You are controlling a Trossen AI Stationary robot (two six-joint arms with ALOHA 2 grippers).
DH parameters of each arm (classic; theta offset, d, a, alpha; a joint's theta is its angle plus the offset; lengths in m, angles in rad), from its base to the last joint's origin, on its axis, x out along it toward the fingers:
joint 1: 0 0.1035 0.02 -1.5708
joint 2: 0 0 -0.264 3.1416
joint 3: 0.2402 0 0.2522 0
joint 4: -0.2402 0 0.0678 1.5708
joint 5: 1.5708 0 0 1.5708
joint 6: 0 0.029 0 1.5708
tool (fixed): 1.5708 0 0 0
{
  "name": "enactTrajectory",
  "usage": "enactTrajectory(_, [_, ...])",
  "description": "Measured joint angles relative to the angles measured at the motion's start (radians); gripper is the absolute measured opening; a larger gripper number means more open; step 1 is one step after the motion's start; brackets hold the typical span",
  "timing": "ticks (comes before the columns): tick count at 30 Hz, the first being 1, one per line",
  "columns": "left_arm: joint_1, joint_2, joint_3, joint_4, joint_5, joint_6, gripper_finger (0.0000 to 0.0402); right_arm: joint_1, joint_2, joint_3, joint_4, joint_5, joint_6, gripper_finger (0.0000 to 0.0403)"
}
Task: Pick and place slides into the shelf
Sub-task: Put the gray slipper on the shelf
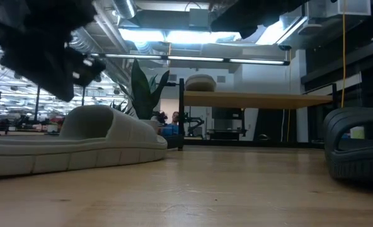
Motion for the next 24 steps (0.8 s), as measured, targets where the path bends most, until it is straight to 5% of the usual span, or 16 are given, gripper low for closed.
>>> enactTrajectory(7, [-0.039, -0.005, 0.157, -0.353, -0.179, 0.003, 0.0000, 0.000, 0.000, 0.000, -0.007, 0.000, 0.001, 0.0021])
enactTrajectory(19, [-0.037, 0.003, 0.158, -0.310, -0.218, 0.045, 0.0002, 0.000, 0.000, 0.000, -0.024, 0.000, -0.001, 0.0021])
enactTrajectory(24, [-0.037, 0.003, 0.158, -0.307, -0.218, 0.019, 0.0035, 0.000, 0.000, 0.000, -0.024, 0.000, -0.001, 0.0021])
